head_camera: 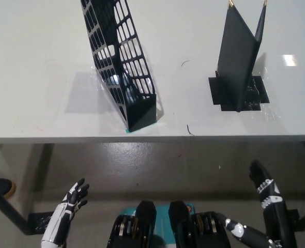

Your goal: A notebook is kept standing on the table on the right hand side and a black shelf is kept on the left hand side and the robot uses its right hand to grab the notebook and places it in the shelf

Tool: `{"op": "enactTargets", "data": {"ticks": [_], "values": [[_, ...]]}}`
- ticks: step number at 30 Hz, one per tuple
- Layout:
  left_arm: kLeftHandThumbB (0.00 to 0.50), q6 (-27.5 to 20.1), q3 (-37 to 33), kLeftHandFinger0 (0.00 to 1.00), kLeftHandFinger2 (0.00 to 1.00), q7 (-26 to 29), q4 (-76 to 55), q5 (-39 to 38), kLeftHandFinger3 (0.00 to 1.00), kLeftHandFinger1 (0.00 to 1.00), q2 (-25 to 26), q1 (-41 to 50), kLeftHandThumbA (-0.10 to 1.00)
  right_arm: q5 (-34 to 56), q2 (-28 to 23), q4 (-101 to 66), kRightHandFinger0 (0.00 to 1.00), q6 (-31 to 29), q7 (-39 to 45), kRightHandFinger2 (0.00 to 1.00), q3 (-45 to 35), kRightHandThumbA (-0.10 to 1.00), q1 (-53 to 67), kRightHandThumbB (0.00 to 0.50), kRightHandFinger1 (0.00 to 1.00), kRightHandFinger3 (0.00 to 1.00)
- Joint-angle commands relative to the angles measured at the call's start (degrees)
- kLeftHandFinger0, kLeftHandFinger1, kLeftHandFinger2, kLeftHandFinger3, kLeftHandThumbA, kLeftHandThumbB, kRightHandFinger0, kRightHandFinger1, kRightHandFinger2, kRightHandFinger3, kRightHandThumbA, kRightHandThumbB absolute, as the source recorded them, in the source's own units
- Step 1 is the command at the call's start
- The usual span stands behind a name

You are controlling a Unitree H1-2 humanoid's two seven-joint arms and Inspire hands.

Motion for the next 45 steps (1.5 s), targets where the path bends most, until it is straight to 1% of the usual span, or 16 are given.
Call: {"op": "enactTargets", "data": {"ticks": [1, 3, 4, 7, 10, 13, 20, 24, 25, 27, 29, 31, 33, 42, 44, 45], "values": [[0.167, -2.86, -0.23, 1.00, 1.00, -0.60, -0.36, 0.32, 1.00, 1.00, 0.92, 0.09, 1.00, -4.45, 1.82, -6.56, 1.00, -3.45, -1.71, 1.00, -0.70, 1.00, -2.62, 0.256, 1.00, 1.00], [0.175, -2.71, -0.29, 1.00, 1.00, -0.62, -0.41, 0.30, 1.00, 1.00, 0.85, 0.27, 1.00, -5.14, 2.39, -6.66, 1.00, -2.27, -2.86, 1.00, -2.01, 1.00, -4.86, 0.287, 1.00, 1.00], [0.176, -2.54, -0.25, 1.00, 1.00, -0.70, -0.38, 0.04, 1.00, 1.00, 0.79, 0.27, 1.00, -5.75, 2.62, -6.44, 1.00, -1.73, -3.51, 1.00, -2.97, 1.00, -6.83, 0.276, 1.00, 1.00], [0.162, -2.91, -0.35, 1.00, 1.00, -0.74, -0.22, 0.12, 1.00, 1.00, 0.77, 0.32, 1.00, -5.20, 3.00, -5.69, 1.00, 0.21, -4.32, 1.00, -4.85, 1.00, -10.62, 0.324, 1.00, 1.00], [0.146, -3.34, -0.39, 1.00, 1.00, -0.61, -0.03, 0.32, 1.00, 1.00, 0.76, 0.27, 1.00, -5.84, 2.78, -4.73, 1.00, 1.84, -4.89, 1.00, -6.56, 1.00, -13.92, 0.317, 1.00, 1.00], [0.163, -2.61, -0.45, 1.00, 1.00, -0.60, -0.01, 0.55, 1.00, 1.00, 0.87, 0.25, 1.00, -6.29, 2.51, -3.25, 1.00, 4.15, -5.87, 1.00, -8.48, 1.00, -18.42, 0.312, 1.00, 1.00], [0.168, -3.71, -0.45, 1.00, 1.00, -0.16, 0.26, 0.97, 1.00, 1.00, 0.58, 1.58, 1.00, -3.08, 1.28, 2.43, 1.00, 5.50, -6.04, 1.00, -11.20, 1.00, -25.77, 0.307, 1.00, 1.00], [0.168, -3.61, -0.34, 1.00, 1.00, -0.54, 0.15, 0.30, 1.00, 1.00, 0.61, 1.83, 1.00, -2.74, 0.49, 6.51, 1.00, 5.89, -6.54, 1.00, -12.41, 1.00, -29.95, 0.332, 1.00, 1.00], [0.161, -3.62, -0.36, 1.00, 1.00, -0.44, 0.17, 0.51, 1.00, 1.00, 0.63, 1.73, 1.00, -3.08, 0.18, 8.38, 1.00, 6.10, -7.14, 1.00, -12.98, 1.00, -31.68, 0.357, 1.00, 1.00], [0.159, -4.21, -0.38, 1.00, 1.00, 0.11, 0.34, 1.30, 1.00, 1.00, 0.57, 1.70, 1.00, -2.22, -0.03, 10.71, 1.00, 6.12, -7.39, 1.00, -13.65, 1.00, -33.73, 0.352, 1.00, 1.00], [0.170, -3.73, -0.26, 1.00, 1.00, 0.11, -0.02, 1.11, 1.00, 1.00, 0.43, 1.91, 1.00, -2.31, -0.35, 14.17, 1.00, 5.76, -7.96, 1.00, -14.32, 1.00, -36.19, 0.318, 1.00, 1.00], [0.166, -3.79, -0.28, 1.00, 1.00, -0.12, -0.01, 0.97, 1.00, 1.00, 0.48, 1.95, 1.00, -1.72, -0.22, 16.75, 1.00, 7.54, -8.44, 1.00, -15.04, 1.00, -38.54, 0.358, 1.00, 1.00], [0.166, -4.01, -0.30, 1.00, 1.00, -0.19, 0.12, 0.98, 1.00, 1.00, 0.53, 1.94, 1.00, -1.95, -0.25, 18.36, 1.00, 8.27, -8.83, 1.00, -15.20, 1.00, -39.82, 0.360, 1.00, 1.00], [0.164, -3.53, -0.37, 1.00, 1.00, -0.06, -0.23, 1.31, 1.00, 1.00, 0.25, 2.31, 1.00, -3.70, -1.27, 35.63, 1.00, 7.00, -13.27, 1.00, -15.05, 1.00, -50.31, 0.339, 1.00, 1.00], [0.149, -3.90, -0.32, 1.00, 1.00, -0.33, 0.05, 0.91, 1.00, 1.00, 0.31, 2.25, 1.00, -1.40, -1.12, 40.14, 1.00, 6.63, -12.86, 1.00, -15.41, 1.00, -53.37, 0.361, 1.00, 1.00], [0.145, -3.85, -0.20, 1.00, 1.00, -0.40, 0.13, 0.59, 1.00, 1.00, 0.27, 2.20, 1.00, 1.50, -0.58, 43.26, 1.00, 5.35, -12.00, 1.00, -16.37, 1.00, -55.42, 0.348, 1.00, 1.00]]}}
